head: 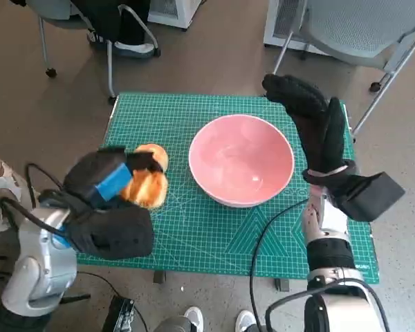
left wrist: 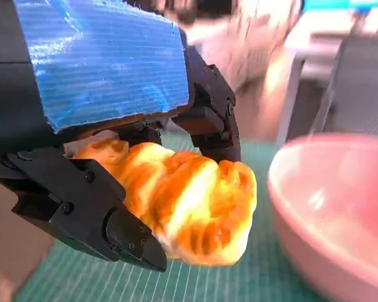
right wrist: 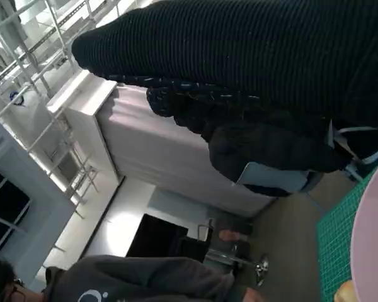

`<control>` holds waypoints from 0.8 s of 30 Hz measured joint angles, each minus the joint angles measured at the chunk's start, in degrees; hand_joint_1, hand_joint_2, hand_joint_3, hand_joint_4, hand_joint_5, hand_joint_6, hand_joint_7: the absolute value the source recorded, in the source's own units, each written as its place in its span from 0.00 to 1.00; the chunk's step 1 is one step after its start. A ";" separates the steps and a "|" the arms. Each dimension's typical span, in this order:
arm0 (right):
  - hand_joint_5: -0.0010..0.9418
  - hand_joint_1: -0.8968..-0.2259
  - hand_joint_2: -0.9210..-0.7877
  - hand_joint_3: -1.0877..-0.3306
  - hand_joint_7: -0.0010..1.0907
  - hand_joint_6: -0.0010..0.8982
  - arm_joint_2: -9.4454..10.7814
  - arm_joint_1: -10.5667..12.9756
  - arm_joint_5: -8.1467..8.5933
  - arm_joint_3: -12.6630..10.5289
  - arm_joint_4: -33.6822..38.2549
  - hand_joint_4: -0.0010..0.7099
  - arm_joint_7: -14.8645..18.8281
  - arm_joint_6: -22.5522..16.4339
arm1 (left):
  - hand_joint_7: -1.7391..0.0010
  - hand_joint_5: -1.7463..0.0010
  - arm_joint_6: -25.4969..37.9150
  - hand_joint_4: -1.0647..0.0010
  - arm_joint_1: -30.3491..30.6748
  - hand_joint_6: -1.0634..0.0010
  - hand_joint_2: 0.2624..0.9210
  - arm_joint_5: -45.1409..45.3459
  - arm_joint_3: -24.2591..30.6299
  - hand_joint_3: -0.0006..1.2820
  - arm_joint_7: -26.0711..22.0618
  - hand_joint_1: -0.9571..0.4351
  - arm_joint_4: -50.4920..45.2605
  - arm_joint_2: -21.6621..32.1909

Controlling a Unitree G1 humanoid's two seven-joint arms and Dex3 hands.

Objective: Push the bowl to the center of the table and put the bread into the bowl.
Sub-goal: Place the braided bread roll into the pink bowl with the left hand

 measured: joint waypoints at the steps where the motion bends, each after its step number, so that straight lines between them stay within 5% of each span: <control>1: 0.00 0.34 0.00 0.35 0.41 0.05 0.03 -0.04 0.00 0.00 0.01 0.27 0.04 0.00 | 0.42 0.38 -0.06 0.23 -0.86 0.32 0.93 0.14 0.00 0.04 0.07 0.69 -0.02 -0.07; 12: 0.00 0.33 0.00 0.36 0.41 0.05 0.11 -0.05 0.14 -0.06 -0.17 0.27 0.94 0.39 | 0.51 0.33 -0.66 0.24 -9.39 0.25 0.92 1.90 -2.30 0.04 0.68 0.69 1.34 -3.13; 24: 0.00 0.32 0.00 0.36 0.42 0.04 -0.03 0.52 0.43 -0.39 -1.39 0.27 1.42 0.64 | 0.44 0.31 -2.33 0.28 -21.09 0.34 0.97 4.37 -9.92 0.04 1.64 0.69 13.29 -11.46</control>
